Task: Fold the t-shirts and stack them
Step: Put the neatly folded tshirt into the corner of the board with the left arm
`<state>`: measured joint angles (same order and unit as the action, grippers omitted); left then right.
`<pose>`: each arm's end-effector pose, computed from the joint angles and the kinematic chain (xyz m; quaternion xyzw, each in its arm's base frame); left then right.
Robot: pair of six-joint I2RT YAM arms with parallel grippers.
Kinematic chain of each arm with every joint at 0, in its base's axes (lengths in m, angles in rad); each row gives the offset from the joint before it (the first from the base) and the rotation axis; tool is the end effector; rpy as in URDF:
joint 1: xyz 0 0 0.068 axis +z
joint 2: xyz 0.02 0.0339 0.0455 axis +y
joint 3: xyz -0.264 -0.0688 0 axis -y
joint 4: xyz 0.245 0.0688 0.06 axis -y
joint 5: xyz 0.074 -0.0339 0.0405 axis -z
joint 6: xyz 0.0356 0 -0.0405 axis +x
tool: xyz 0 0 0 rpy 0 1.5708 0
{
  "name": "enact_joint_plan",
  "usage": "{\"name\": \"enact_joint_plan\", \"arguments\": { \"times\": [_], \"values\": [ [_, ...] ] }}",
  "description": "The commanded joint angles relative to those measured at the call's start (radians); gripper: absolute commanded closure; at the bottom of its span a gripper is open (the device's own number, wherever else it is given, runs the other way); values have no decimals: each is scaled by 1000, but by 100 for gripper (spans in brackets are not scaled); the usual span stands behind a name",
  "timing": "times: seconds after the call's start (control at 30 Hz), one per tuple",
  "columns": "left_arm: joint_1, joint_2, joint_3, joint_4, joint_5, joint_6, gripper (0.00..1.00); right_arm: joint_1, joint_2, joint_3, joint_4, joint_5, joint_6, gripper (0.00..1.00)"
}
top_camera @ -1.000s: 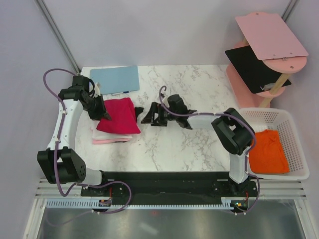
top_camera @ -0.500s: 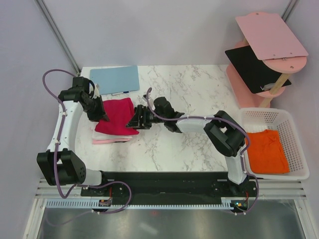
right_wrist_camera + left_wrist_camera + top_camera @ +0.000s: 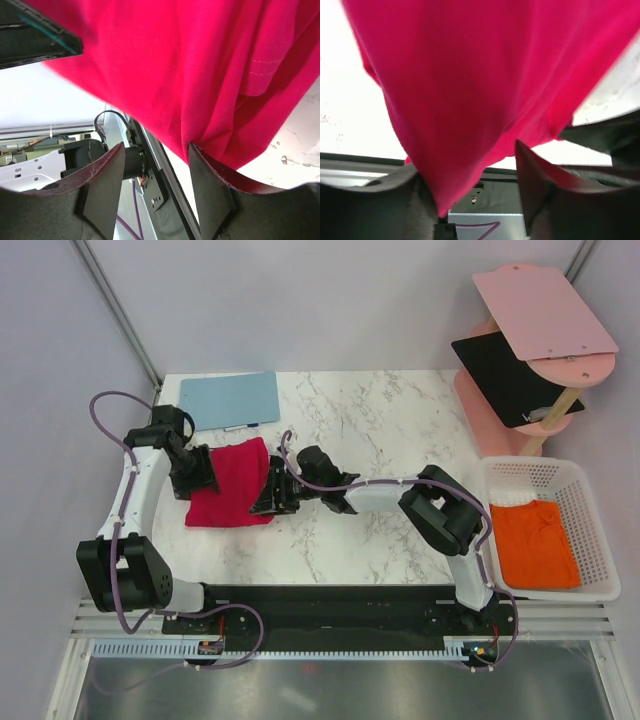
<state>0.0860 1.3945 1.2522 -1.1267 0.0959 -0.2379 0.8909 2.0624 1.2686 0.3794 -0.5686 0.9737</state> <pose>0.2566 0.0187 0.2936 -0.1521 0.9757 -0.0586 0.1461 0.2708 0.3654 0.1717 -0.1199 0.8095 0.5612 0.1240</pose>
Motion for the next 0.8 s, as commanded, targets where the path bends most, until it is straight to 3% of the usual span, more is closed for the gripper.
{"name": "enact_joint_plan", "arguments": {
  "times": [0.0,0.23,0.37,0.53,0.77],
  "values": [
    [29,35,-43,59,-82,-41,30,6,21,40,21,-22,-4,38],
    [49,95,-30,136,-93,-55,29,6,21,31,53,-27,3,38],
    [49,83,-19,145,-145,-57,30,-3,-62,34,-72,54,-91,37],
    [60,40,-23,168,-186,-60,30,-12,-107,141,-243,252,-277,34],
    [84,37,-25,229,-202,-63,30,-46,21,334,-315,303,-322,34]
  ]
}}
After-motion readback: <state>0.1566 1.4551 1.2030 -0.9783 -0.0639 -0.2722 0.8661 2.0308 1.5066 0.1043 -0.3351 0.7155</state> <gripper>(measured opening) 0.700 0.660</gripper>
